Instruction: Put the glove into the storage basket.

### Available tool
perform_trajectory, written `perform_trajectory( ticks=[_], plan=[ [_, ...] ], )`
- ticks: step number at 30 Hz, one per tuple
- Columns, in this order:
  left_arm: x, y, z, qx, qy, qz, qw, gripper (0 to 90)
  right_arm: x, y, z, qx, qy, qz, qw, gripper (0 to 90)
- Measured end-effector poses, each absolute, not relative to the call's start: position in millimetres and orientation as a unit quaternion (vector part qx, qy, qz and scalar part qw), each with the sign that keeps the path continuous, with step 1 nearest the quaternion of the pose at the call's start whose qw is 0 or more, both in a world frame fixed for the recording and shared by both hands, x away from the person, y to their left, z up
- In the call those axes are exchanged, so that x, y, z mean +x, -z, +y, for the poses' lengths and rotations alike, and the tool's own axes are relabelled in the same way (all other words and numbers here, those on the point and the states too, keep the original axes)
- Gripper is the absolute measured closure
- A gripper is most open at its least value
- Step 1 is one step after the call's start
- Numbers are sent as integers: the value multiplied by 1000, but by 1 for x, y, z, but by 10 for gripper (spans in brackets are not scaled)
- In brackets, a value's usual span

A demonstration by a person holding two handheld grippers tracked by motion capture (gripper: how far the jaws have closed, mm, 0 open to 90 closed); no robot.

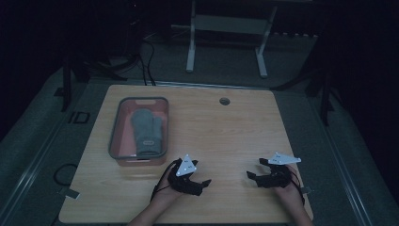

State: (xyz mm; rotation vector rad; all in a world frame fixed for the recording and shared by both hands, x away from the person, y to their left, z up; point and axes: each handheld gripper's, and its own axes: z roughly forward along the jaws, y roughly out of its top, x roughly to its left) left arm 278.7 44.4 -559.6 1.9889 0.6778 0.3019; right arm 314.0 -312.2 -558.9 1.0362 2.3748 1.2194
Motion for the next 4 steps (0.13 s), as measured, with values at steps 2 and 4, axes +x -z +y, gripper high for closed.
perform_trajectory(
  ticks=[2, 4],
  plan=[
    [279, 559, 45, 818, -124, 277, 488, 143, 314, 559, -313, 358, -422, 821, 138, 144],
    [279, 559, 45, 817, -122, 278, 490, 143, 314, 559, -313, 360, -424, 820, 137, 144]
  ],
)
